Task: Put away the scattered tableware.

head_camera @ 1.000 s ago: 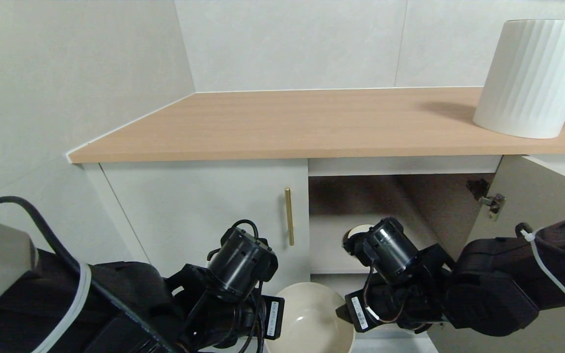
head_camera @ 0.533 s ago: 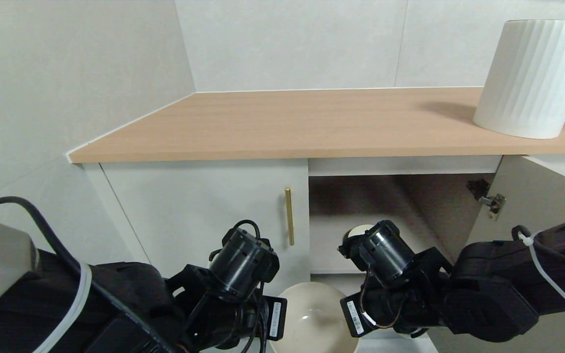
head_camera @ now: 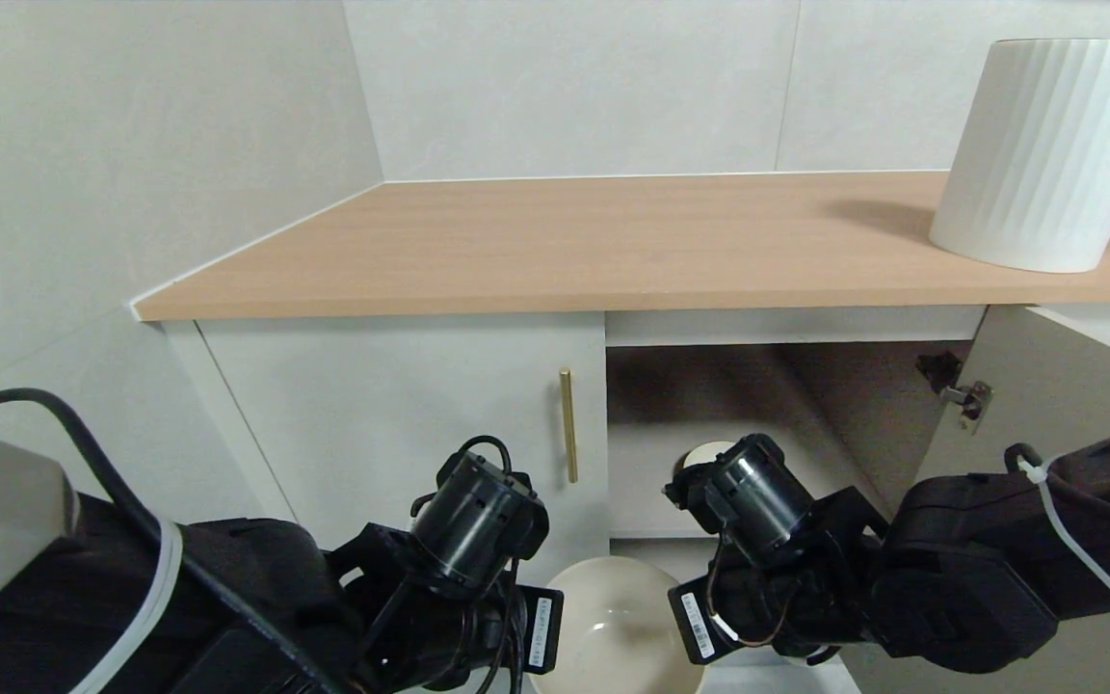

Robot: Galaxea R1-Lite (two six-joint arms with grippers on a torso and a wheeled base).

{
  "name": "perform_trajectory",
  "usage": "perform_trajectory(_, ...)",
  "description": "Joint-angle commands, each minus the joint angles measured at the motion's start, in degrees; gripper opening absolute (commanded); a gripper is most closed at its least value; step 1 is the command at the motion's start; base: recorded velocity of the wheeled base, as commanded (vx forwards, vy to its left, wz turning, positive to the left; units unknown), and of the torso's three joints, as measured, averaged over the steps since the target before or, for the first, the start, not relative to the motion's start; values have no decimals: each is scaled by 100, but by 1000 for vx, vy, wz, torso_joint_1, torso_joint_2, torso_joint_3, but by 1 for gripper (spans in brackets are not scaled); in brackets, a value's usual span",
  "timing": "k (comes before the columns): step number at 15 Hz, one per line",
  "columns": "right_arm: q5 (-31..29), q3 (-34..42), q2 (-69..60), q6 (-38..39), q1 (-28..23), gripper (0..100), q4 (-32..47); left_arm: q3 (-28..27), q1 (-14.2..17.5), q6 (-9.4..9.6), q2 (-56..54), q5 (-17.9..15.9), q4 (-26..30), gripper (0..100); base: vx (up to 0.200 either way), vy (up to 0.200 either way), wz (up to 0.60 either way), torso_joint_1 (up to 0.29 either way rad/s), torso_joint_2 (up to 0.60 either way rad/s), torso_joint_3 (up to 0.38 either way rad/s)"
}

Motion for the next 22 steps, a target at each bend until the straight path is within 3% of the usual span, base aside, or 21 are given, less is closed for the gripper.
perform_trajectory(1,-8,-1,7,-1,2,0,3,9,2,-1,16,8,5,100,0,0,0,0,0,0)
perform_trajectory(11,-105,26,289,-45,-156,0,29,-9,2,-9,33,8,5,100,0,0,0,0,0,0)
perform_trajectory(13,-272,34,377,-62,-393,0,29,-17,2,-9,33,8,5,100,0,0,0,0,0,0)
perform_trajectory(17,-334,-53,508,-54,-1562,0,-6,-26,2,-9,-11,8,5,100,0,0,0,0,0,0)
perform_trajectory(19,-334,-229,535,-10,-1896,0,-85,-17,2,-18,-11,17,5,100,0,0,0,0,0,0)
perform_trajectory(22,-334,-502,790,676,-2265,0,-815,-17,11,-18,-2,8,5,100,0,0,0,0,0,0)
